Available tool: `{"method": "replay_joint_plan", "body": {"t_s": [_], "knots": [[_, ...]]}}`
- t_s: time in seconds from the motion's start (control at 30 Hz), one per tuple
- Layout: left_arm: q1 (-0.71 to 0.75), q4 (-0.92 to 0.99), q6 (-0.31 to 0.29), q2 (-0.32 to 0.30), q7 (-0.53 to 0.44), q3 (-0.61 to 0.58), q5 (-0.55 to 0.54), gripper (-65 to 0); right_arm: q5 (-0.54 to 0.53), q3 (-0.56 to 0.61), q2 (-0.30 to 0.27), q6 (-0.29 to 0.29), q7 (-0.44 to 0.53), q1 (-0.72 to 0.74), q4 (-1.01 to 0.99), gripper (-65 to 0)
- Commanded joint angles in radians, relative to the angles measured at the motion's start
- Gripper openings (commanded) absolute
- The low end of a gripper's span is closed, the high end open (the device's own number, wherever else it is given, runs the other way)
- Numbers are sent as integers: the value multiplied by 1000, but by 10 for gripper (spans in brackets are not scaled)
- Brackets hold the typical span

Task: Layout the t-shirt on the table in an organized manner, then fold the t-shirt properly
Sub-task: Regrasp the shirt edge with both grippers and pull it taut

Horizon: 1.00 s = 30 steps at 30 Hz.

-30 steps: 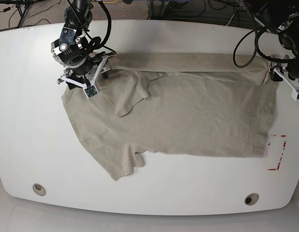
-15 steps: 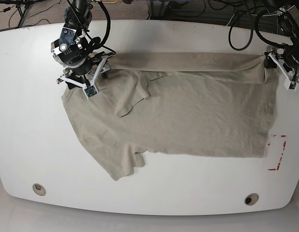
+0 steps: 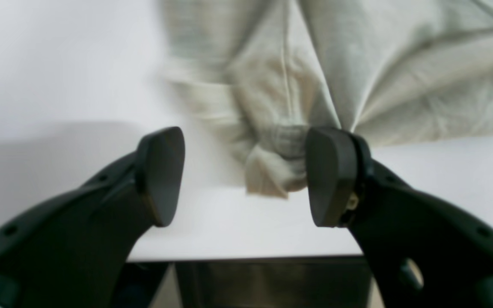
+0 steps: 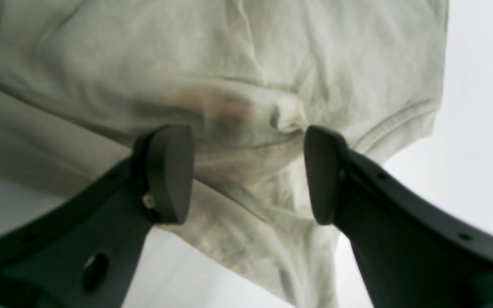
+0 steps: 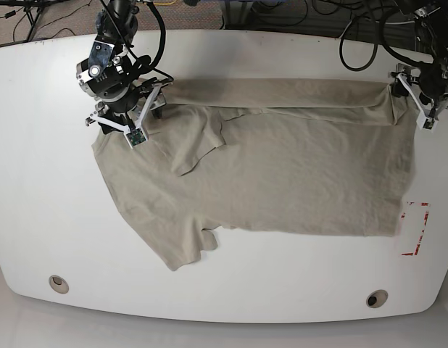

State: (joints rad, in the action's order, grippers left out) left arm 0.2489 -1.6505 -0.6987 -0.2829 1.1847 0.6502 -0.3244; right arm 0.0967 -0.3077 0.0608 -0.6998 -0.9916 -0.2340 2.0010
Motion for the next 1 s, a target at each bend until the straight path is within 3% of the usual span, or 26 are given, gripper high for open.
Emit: {"method": "replay_joint_plan", "body": {"t_s": [0.0, 0.2, 0.27, 0.4, 0.5, 0.63, 0.97], "knots": [[-6, 19, 1, -26, -16, -8, 8, -247, -12, -2, -3, 2, 17, 6, 16, -271], [-4, 36, 1, -46, -35, -39, 6, -251, -12, -3, -3, 2, 17, 6, 16, -271], [-4, 34, 1, -46, -33, -37, 6, -283, -12, -3, -3, 2, 17, 6, 16, -271], [-4, 36, 1, -77, -33, -37, 9, -504, -12, -3, -3, 2, 17, 6, 16, -271], [-4, 34, 1, -83, -33, -37, 9, -617, -12, -3, -3, 2, 17, 6, 16, -271], [-4, -7, 1, -123, -32, -36, 18, -597, -12, -5, -3, 2, 17, 5, 16, -271], [-4, -170, 1, -129, -29, -36, 147, -562, -12, -6, -5, 2, 17, 5, 16, -271]]}}
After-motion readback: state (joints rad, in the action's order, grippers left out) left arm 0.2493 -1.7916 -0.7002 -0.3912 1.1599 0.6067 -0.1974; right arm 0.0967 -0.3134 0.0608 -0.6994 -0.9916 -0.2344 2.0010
